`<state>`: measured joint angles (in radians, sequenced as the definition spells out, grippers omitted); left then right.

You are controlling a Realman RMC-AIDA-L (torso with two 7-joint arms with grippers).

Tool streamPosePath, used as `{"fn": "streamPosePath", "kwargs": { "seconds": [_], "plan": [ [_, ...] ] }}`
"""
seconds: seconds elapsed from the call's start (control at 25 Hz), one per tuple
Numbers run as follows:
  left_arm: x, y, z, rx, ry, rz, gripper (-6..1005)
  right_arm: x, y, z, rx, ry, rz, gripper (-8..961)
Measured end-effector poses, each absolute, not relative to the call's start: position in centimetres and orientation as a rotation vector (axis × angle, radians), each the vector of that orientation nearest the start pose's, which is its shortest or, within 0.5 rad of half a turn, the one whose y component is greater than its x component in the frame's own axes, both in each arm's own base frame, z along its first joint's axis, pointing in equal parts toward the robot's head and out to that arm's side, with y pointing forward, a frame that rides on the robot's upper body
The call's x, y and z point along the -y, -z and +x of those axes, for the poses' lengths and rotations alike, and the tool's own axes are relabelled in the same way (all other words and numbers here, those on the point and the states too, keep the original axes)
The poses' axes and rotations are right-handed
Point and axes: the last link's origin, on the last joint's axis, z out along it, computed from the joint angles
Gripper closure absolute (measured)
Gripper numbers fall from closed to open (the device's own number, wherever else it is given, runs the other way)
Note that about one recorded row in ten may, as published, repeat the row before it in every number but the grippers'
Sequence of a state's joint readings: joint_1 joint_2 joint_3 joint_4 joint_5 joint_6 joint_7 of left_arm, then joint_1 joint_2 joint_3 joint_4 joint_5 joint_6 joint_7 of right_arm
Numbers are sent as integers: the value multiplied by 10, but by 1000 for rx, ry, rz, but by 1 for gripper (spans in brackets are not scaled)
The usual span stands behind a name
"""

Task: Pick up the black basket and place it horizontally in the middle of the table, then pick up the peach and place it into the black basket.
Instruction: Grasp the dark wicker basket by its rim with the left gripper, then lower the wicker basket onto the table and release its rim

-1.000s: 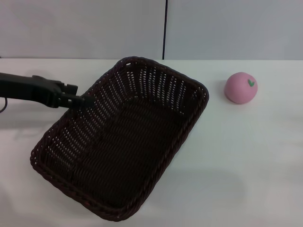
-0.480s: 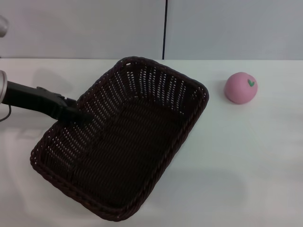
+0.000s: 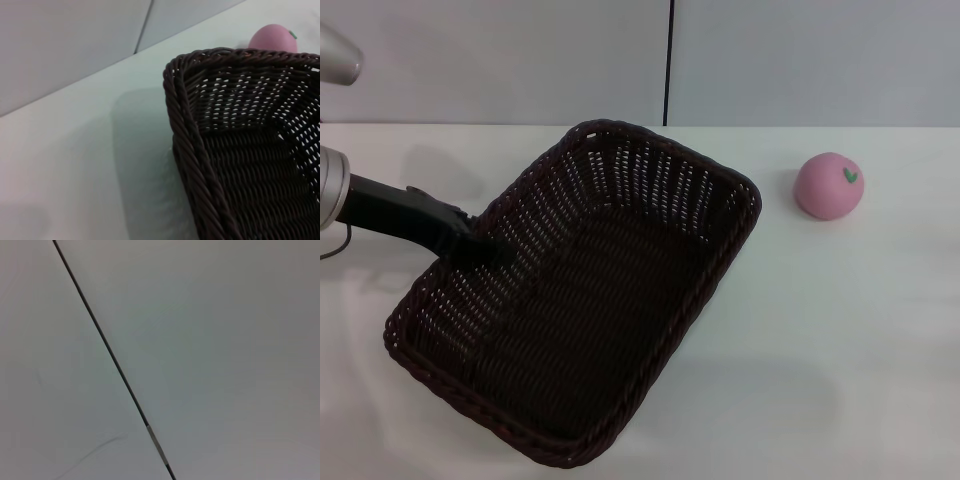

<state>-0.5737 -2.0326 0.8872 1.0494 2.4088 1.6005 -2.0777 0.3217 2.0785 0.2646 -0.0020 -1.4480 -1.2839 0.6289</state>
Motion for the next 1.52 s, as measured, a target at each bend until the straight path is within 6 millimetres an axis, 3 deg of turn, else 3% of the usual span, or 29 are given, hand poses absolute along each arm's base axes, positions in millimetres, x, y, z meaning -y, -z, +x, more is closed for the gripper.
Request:
{"fn": "streamPosePath", "kwargs": {
  "seconds": [0.24, 0.8, 1.04, 1.08, 1.24, 1.32, 1.52],
  "plan": [
    [-351, -40, -255, 1014, -56, -2723, 413, -269, -40, 405, -918, -913, -1130, 351],
    [-350, -40, -253, 927, -33, -2737, 767, -268, -40, 407, -925, -911, -1114, 351],
    [-350, -45, -249, 862, 81, -2743, 768, -267, -40, 407, -927, -912, -1112, 351],
    [-348, -50, -243, 760, 165, -2778, 768, -267, -40, 407, -928, -913, -1112, 351],
    [-346, -51, -239, 705, 207, -2803, 782, -267, -40, 407, -929, -915, -1111, 351],
    [-346, -63, -229, 634, 322, -2819, 792, -267, -40, 407, -930, -917, -1111, 351],
    [-346, -70, -217, 545, 359, -2894, 804, -267, -40, 407, -931, -917, -1110, 351]
  ]
}}
